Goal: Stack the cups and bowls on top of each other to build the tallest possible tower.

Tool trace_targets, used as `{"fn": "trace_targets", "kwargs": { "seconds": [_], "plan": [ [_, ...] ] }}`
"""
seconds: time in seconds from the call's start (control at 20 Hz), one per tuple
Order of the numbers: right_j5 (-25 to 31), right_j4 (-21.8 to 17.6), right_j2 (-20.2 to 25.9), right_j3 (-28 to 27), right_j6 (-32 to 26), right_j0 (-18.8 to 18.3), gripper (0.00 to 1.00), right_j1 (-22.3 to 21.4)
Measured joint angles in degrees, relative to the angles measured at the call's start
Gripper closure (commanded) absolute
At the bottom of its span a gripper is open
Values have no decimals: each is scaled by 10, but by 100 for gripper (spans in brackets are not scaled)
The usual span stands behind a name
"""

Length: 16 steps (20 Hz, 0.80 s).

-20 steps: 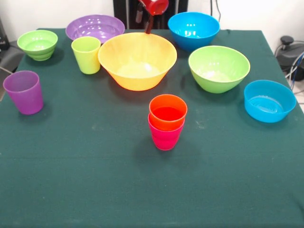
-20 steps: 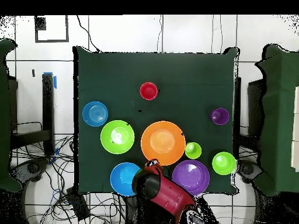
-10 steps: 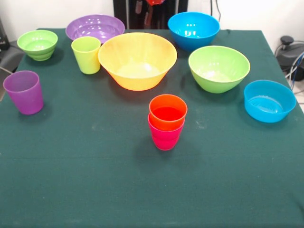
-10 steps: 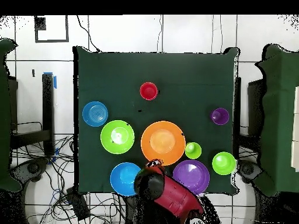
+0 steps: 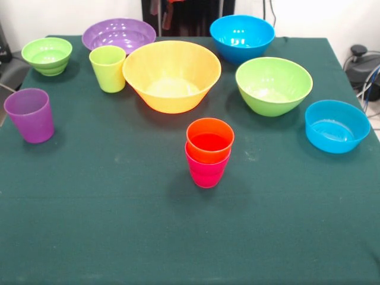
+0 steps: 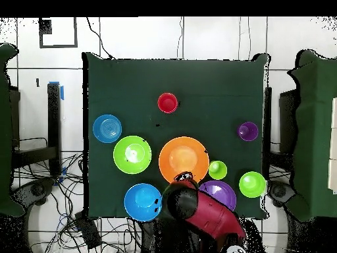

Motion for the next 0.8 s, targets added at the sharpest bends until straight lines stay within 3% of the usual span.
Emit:
{"fn": "trace_targets", "kwargs": {
  "seconds": [0.8],
  "plan": [
    [36, -92, 20, -79, 0, -116, 0, -8]
  ]
}}
